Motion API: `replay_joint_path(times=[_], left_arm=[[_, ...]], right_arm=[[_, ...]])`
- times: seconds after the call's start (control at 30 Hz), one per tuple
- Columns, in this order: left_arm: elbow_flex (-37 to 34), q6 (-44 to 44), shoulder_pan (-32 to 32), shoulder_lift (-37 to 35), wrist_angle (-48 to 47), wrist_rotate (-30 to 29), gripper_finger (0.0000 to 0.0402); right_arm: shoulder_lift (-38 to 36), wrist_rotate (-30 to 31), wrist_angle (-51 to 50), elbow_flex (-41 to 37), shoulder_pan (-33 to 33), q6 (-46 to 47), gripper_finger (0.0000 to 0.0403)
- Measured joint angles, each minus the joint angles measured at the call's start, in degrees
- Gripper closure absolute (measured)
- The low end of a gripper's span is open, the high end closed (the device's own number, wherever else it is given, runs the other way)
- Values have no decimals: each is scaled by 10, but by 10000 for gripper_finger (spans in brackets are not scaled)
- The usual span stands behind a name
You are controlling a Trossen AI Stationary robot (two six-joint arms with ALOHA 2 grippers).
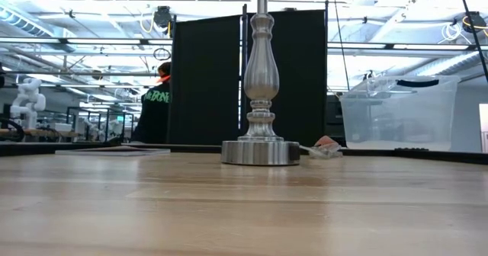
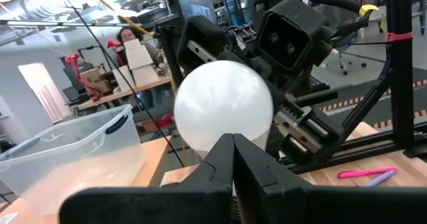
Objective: Screw lightbulb
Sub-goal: Insert the lightbulb into the silver lamp
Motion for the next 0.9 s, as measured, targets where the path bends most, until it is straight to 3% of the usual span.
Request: replay_joint_path(times=[0.63, 0.9], left_arm=[[0, -23, 36, 48, -4, -26, 400], [0, -16, 26, -10, -26, -25, 400]], right_arm=[[2, 35, -31, 0, 44, 25, 403], [2, 76, -40, 0, 45, 23, 403]])
